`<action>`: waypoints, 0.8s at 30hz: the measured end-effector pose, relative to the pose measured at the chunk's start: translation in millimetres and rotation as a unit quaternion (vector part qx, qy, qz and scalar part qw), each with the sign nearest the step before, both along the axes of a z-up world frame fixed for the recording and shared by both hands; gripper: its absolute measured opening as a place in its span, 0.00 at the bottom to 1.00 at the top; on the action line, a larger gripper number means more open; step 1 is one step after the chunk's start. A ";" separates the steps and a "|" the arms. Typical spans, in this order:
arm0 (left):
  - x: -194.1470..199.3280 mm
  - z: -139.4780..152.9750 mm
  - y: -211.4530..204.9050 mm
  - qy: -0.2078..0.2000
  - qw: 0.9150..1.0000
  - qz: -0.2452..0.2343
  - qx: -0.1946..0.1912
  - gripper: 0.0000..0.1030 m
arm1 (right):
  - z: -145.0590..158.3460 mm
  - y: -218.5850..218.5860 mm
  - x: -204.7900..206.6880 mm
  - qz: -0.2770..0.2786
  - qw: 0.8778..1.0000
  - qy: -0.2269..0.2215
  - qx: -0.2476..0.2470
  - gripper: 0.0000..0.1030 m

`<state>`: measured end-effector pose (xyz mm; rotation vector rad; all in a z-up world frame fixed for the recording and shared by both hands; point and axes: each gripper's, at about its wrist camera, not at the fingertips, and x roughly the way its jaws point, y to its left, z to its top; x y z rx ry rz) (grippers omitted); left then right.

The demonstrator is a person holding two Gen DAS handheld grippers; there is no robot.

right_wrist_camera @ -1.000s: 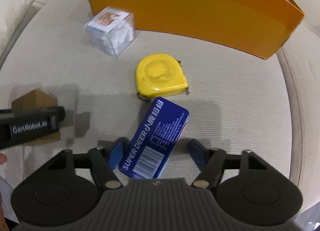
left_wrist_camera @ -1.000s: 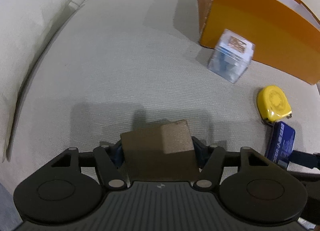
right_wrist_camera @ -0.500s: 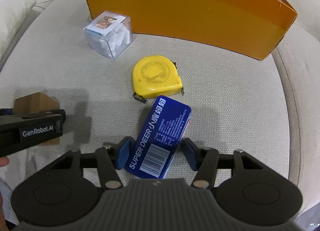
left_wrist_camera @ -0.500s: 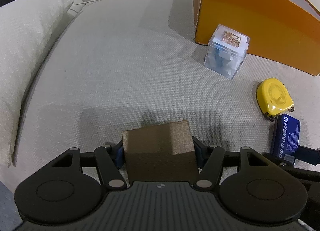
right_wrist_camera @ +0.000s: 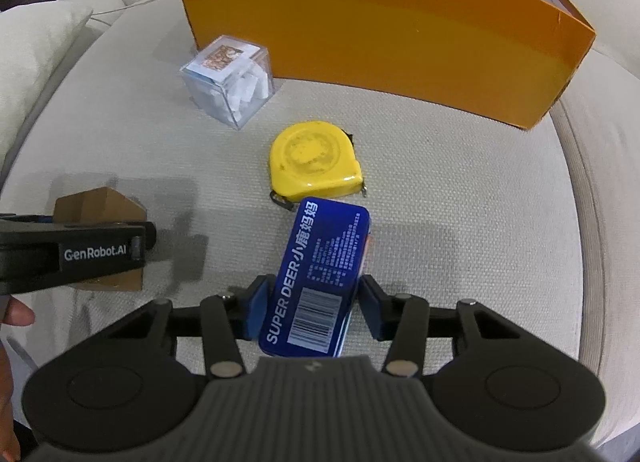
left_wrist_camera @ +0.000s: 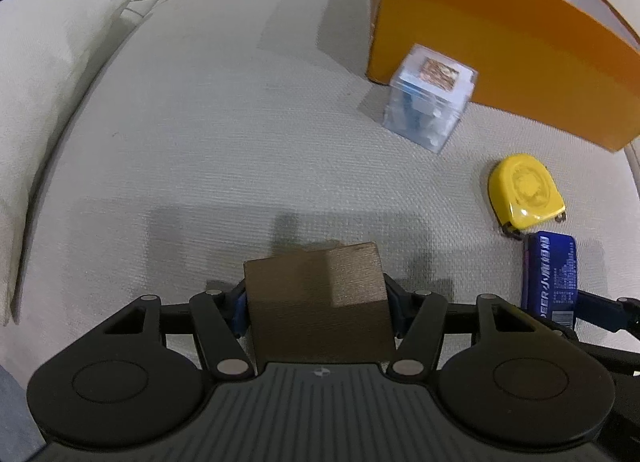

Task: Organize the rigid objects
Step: 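Lift the cardboard box and blue tin off the sofa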

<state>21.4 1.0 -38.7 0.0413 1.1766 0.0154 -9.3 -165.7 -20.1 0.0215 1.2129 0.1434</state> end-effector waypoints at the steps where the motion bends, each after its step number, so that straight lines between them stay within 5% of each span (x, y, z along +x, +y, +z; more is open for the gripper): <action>1: 0.1 -0.2 -1.4 0.000 1.000 -0.001 0.004 0.69 | -1.3 -1.7 -0.3 -0.001 1.000 0.000 -0.003 0.49; 12: -2.9 -0.9 -7.3 -0.002 1.000 0.003 0.007 0.69 | -7.1 0.6 3.5 -0.002 1.000 -0.004 -0.016 0.49; 24: -4.1 17.9 -7.0 -0.007 1.000 -0.005 -0.028 0.68 | 18.2 -25.6 -6.8 -0.025 0.998 -0.024 0.051 0.47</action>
